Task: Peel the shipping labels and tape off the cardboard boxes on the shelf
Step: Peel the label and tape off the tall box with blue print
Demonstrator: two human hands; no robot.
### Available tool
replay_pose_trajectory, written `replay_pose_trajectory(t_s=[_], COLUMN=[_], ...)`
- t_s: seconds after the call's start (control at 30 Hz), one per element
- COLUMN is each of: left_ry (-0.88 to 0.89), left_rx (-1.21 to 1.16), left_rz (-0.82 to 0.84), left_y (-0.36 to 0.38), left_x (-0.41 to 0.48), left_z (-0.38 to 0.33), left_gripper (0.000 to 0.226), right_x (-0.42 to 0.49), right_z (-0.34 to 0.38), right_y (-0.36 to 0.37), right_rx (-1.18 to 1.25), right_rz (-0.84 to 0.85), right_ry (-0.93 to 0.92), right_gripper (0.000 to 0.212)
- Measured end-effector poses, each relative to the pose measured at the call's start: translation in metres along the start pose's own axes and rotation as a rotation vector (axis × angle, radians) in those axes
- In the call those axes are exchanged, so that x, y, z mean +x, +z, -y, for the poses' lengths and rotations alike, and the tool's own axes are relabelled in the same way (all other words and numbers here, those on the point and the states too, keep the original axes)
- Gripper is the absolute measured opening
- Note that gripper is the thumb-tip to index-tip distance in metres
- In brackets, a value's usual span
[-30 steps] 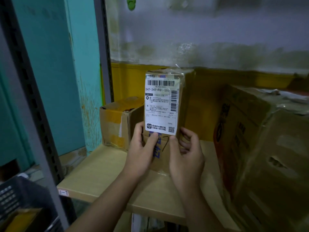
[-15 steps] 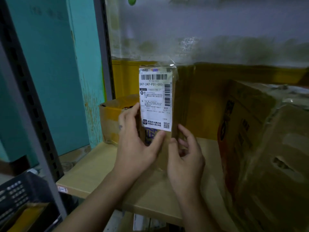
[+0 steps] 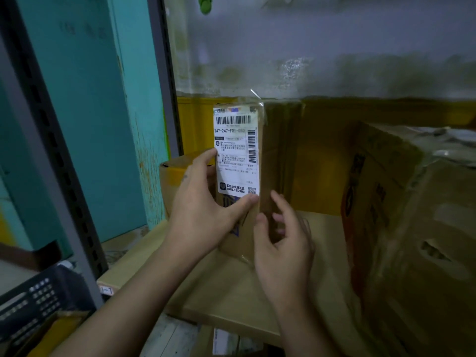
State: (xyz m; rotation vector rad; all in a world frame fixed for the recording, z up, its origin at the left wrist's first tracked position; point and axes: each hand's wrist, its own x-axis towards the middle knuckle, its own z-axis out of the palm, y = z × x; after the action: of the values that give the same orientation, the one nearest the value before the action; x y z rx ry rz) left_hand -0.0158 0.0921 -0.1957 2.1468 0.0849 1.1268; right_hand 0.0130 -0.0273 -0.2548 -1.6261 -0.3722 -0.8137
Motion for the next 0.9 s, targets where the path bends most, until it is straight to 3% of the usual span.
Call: replay_pose_trajectory(t_s=[0.37,0.9], left_ry=[0.069,0.063], left_rx=[0.159,0.195], left_rz=[0.022,0.033], left_y=[-0.0016,-0.0059], left_x=[-0.0056,-0.003], left_z=[-0.0006,-0.007], left_gripper=[0.098,0.101], right_x=[-0.0002,0.0002], right_z=[0.0015,0.0037], right_y=[-0.0015,-0.0016], right_rx=[-0.043,-0.03], right_rz=[0.017,0.013], right_ry=[-0.046,-0.053], right_gripper=[0.049,0.052])
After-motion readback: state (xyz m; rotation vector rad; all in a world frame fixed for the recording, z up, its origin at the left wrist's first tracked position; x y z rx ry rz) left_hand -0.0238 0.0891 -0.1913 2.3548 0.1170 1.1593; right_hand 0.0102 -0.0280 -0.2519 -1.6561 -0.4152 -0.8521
